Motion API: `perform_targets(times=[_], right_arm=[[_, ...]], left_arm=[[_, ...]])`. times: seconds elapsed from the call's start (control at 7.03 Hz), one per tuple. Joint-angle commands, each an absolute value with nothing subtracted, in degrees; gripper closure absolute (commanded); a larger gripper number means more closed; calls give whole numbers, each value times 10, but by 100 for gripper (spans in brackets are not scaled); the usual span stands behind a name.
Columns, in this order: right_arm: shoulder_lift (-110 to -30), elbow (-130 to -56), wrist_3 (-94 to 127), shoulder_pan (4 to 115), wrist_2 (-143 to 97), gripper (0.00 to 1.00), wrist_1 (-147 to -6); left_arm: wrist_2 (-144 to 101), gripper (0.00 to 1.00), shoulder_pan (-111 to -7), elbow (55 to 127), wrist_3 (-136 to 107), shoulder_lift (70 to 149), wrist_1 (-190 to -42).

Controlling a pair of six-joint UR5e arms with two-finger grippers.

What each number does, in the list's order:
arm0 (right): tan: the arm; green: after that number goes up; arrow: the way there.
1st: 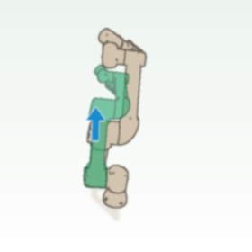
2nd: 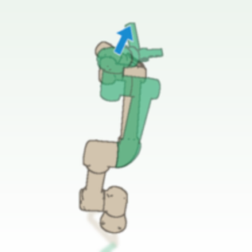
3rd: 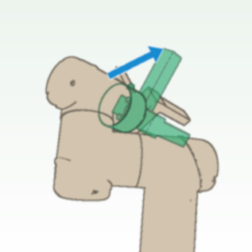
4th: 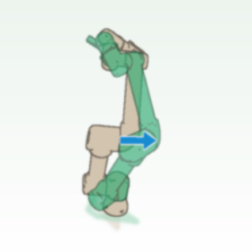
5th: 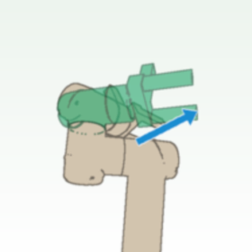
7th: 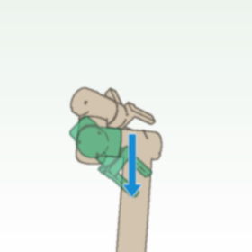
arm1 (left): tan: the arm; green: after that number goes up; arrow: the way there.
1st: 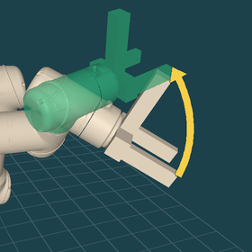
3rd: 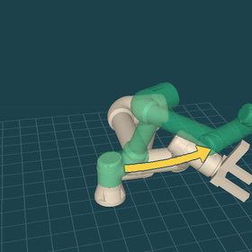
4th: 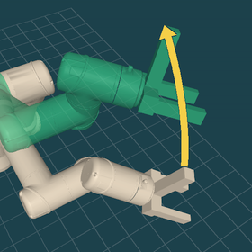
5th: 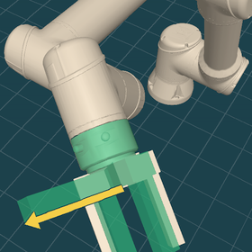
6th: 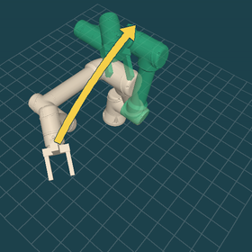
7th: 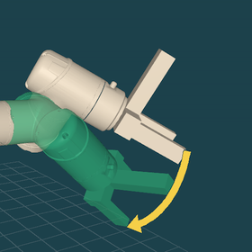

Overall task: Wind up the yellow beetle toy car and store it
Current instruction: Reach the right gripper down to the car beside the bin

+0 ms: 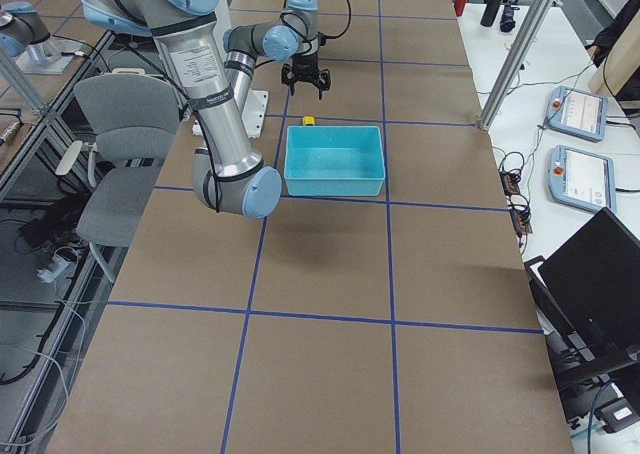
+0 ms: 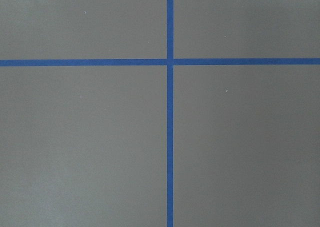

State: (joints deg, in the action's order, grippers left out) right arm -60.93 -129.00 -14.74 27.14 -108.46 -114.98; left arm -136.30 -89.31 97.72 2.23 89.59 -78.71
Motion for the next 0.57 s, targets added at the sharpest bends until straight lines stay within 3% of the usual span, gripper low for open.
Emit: perform_targets(times=[0.0, 0.43], right_arm=[[-568, -1203, -213, 236, -1057, 0, -1107], [-573, -1134, -213, 188, -1008, 0, -1011]], left_arm=[[-1362, 0, -894, 968, 20, 891, -787], [-1362, 0, -893, 958, 20, 899, -787]])
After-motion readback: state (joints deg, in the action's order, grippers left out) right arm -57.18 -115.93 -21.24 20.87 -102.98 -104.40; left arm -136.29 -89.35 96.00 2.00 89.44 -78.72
